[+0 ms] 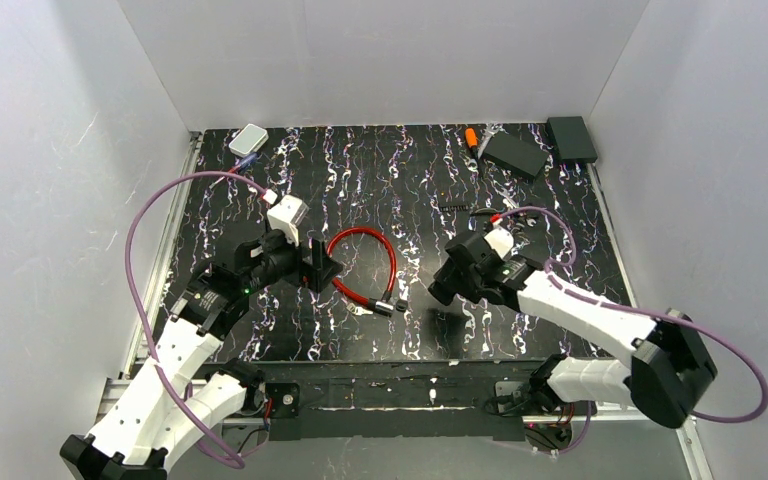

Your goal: Unlock with the key

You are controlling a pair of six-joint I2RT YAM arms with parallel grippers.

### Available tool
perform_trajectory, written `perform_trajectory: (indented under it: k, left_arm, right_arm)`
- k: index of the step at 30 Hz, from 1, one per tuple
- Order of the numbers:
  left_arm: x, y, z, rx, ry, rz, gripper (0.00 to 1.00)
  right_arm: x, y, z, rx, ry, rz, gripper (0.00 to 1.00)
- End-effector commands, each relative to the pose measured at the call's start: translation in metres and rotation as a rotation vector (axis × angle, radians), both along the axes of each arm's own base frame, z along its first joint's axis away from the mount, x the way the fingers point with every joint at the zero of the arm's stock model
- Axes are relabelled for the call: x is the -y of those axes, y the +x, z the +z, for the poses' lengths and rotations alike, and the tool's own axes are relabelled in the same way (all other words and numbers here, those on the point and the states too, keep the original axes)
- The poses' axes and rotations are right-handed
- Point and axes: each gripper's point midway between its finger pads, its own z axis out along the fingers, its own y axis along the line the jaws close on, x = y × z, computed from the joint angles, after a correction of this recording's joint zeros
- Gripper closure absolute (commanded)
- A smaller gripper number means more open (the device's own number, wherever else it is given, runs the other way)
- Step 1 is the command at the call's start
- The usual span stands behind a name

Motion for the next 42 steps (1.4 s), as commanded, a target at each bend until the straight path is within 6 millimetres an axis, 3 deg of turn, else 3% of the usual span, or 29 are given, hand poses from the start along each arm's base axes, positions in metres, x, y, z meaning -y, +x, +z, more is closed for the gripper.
perform_trajectory:
  k: [1,6,15,20,31,35,42]
  left_arm:
    - [0.0,0.0,-0.001,0.016,0.016,-0.008,0.18]
    - [0.0,0.0,-0.001,0.016,0.019,-0.006,0.18]
    - [-0.001,0.0,-0.001,0.021,0.023,-0.002,0.18]
    - [-0.001,0.0,-0.001,0.021,0.024,-0.002,0.19]
    - [-0.002,-0.001,0.0,0.025,0.023,-0.002,0.19]
    - [-0.002,-0.001,0.001,0.029,0.024,-0.002,0.19]
    - [-0.004,0.0,0.002,0.032,0.03,0.008,0.19]
  right_arm:
    - [-0.003,0.024,0.004,0.029,-0.042,0.022,0.99]
    - [0.004,0.029,-0.027,-0.056,-0.101,0.052,0.99]
    - [0.011,0.035,-0.042,-0.07,-0.175,0.052,0.99]
    - [0.011,0.034,-0.049,-0.085,-0.193,0.067,0.58]
    - [0.018,0.037,-0.043,-0.1,-0.269,0.083,0.15]
    - [0.015,0.04,-0.028,-0.091,-0.273,0.093,0.08]
    - [-0.023,0.031,0.008,-0.067,-0.237,0.137,0.11]
